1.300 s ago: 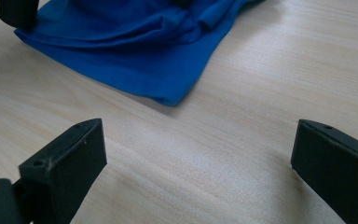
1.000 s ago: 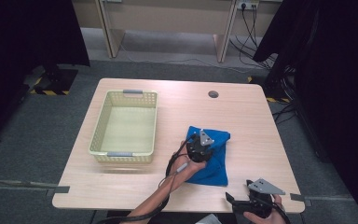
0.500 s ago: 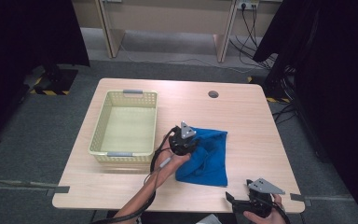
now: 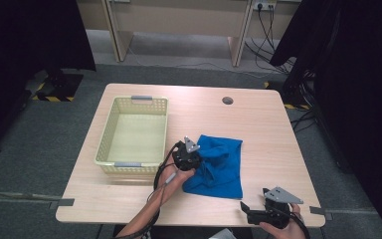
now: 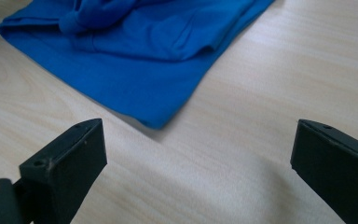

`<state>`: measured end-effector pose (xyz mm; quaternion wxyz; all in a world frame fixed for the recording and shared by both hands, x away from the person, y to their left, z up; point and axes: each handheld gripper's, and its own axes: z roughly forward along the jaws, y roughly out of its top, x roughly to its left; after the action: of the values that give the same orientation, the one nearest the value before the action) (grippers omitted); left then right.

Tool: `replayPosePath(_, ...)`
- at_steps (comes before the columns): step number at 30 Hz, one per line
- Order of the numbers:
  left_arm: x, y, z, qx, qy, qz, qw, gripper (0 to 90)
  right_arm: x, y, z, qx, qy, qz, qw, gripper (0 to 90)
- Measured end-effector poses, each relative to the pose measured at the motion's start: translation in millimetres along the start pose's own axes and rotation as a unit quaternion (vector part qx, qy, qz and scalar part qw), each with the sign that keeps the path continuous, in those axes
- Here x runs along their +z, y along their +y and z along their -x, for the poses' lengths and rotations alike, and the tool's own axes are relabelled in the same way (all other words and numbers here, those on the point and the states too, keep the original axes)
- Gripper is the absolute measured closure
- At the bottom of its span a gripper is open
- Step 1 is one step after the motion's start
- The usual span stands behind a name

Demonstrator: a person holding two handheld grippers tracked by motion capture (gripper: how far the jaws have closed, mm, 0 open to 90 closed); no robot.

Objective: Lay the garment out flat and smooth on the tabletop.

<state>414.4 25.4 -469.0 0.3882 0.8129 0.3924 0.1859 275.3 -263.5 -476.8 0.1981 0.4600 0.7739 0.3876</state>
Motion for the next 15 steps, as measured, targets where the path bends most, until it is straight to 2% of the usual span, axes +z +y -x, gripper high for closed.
replayPosePath(3,1.4,-1.3,1.7,0.000,-0.001,-0.002,1.0000,65.9,1.1,5.3,-0.3,-0.006,-0.001,0.002,1.0000,3.7)
replayPosePath(8,2.4,-3.1,9.7,-0.010,-0.023,-0.001,0.9997,65.9,5.3,14.2,0.2,-0.014,-0.005,0.001,0.9999,3.8)
replayPosePath(15,3.8,-2.4,24.8,-0.010,-0.039,-0.002,0.9992,64.6,17.3,25.5,9.3,-0.019,-0.018,-0.011,0.9996,4.0)
